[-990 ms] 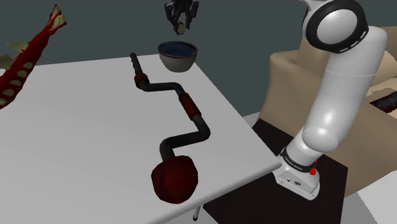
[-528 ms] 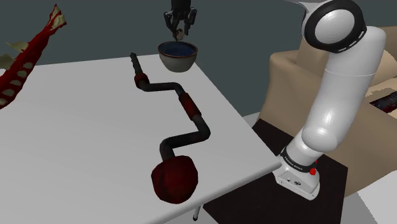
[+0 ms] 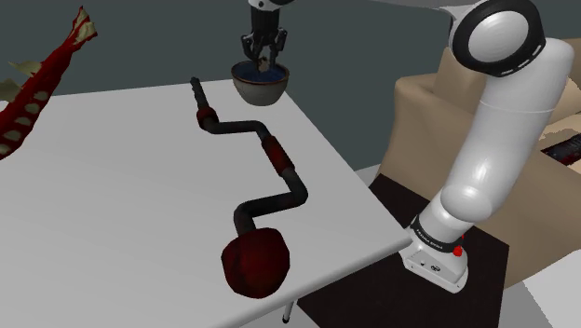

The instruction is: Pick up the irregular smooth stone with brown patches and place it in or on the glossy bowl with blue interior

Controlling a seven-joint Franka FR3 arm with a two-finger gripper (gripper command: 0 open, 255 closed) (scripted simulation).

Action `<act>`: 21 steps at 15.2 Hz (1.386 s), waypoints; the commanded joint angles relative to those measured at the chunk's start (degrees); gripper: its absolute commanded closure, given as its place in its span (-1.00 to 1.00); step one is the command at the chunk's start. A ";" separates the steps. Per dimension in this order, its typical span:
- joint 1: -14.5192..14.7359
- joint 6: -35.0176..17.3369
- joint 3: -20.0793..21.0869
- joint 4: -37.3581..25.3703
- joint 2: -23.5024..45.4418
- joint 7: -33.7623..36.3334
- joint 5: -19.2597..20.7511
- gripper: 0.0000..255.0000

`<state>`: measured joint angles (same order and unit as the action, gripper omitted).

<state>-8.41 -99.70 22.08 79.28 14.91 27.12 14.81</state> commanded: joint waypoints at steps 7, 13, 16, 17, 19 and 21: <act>-0.14 -1.57 -0.01 1.89 -0.35 0.28 -0.07 1.00; -0.14 -1.56 -0.01 1.89 -0.35 0.28 -0.07 -1.00; 0.14 0.36 0.11 -0.07 -0.30 0.18 -0.07 -1.00; 0.46 2.35 0.23 -2.19 -0.15 0.10 -0.01 -1.00; 1.16 6.08 0.44 -6.42 0.42 -0.03 0.26 -1.00; 1.16 6.07 0.43 -6.40 0.41 -0.03 0.25 -1.00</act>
<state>-7.29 -94.10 22.50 73.29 15.32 27.13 15.07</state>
